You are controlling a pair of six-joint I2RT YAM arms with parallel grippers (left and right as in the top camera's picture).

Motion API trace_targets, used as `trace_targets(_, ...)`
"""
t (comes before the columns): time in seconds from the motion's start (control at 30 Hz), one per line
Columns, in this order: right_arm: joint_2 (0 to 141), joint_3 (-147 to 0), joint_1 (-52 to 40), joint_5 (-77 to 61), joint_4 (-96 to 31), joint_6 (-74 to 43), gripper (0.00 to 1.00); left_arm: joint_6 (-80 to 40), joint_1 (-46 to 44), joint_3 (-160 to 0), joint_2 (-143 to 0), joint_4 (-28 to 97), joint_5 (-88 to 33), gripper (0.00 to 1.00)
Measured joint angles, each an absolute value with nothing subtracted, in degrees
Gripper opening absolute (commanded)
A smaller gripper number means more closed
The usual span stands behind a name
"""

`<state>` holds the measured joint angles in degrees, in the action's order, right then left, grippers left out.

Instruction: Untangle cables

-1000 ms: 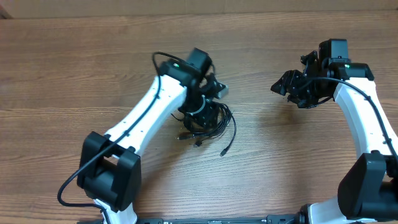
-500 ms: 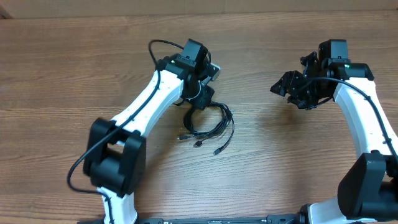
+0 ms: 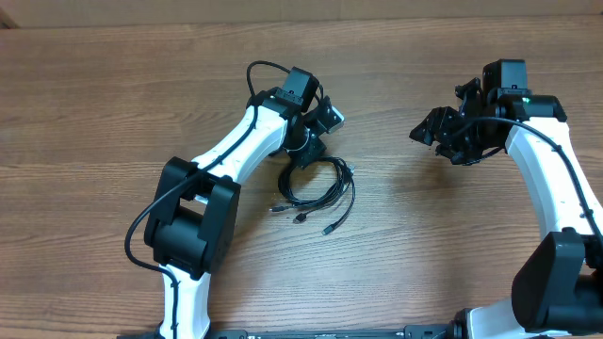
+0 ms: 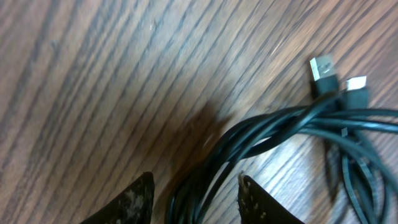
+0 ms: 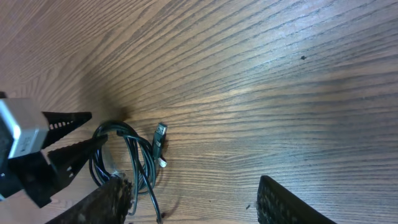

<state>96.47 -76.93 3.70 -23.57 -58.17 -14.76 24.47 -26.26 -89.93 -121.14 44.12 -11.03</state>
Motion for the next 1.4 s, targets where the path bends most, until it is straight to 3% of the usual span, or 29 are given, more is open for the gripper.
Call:
trace_targets(0.53,96.47,-76.93,3.73,-23.59,-58.3,-14.76,0.63,28.99,-26.26,-89.91,-122.02,46.54,-10.59,0.38)
trace_targets(0.87,96.47,-76.93,3.73,-23.57,-58.52,-14.74,0.63,29.04,-26.17,-90.08,-123.94,45.41,-9.85,0.04)
trace_targets(1.07,96.47,-76.93,3.73,-24.86,-58.41,-14.37,0.58,27.66,-26.26,-91.39,-123.94,49.58,-8.99,0.04)
trace_targets(1.4,91.11,-78.91,3.31,-43.42,-56.55,-9.8,0.57,17.41,-26.24,-111.61,-120.57,66.46,-5.56,0.04)
